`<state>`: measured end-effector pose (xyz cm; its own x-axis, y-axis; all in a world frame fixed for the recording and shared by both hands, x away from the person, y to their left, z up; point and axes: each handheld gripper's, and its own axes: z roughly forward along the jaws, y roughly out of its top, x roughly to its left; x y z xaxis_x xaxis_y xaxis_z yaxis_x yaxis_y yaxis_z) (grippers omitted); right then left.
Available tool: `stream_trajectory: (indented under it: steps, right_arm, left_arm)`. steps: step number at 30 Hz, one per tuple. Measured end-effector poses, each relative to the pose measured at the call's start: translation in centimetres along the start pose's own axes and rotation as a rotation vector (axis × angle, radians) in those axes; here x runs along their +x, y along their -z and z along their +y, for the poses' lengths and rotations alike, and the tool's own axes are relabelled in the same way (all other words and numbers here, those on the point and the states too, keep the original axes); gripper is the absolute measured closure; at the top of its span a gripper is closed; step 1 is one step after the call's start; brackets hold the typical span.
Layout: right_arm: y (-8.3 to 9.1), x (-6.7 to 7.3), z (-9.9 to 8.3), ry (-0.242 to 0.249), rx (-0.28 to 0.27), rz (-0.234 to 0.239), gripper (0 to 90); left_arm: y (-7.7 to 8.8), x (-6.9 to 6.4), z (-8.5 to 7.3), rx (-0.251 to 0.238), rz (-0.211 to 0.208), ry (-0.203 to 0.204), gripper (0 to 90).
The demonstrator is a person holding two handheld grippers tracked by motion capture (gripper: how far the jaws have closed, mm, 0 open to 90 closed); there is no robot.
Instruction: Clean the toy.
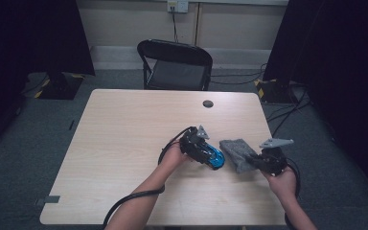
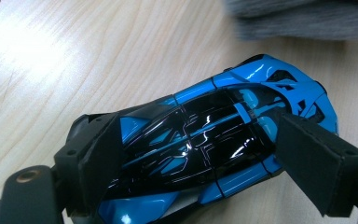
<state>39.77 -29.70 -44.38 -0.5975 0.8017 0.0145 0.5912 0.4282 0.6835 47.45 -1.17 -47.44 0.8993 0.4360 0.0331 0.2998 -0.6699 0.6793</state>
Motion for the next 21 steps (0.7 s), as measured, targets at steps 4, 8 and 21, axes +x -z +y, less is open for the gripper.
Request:
stream_trajectory:
  steps: [4, 8, 21]
  right_arm:
    - [-1.7, 0.4, 0.4, 0.033, 0.047, -0.046, 79.4]
    - [-2.7, 0.9, 0.2, 0.050, 0.070, -0.041, 79.3]
    - [-3.4, 3.5, -0.4, 0.124, 0.122, 0.009, 76.4]
  left_arm:
    - [0.0, 0.0, 0.0, 0.003, 0.000, 0.001, 15.5]
    - [0.0, 0.0, 0.0, -0.001, -0.001, 0.000, 15.6]
    - [0.0, 0.0, 0.0, -0.002, -0.003, -0.001, 15.7]
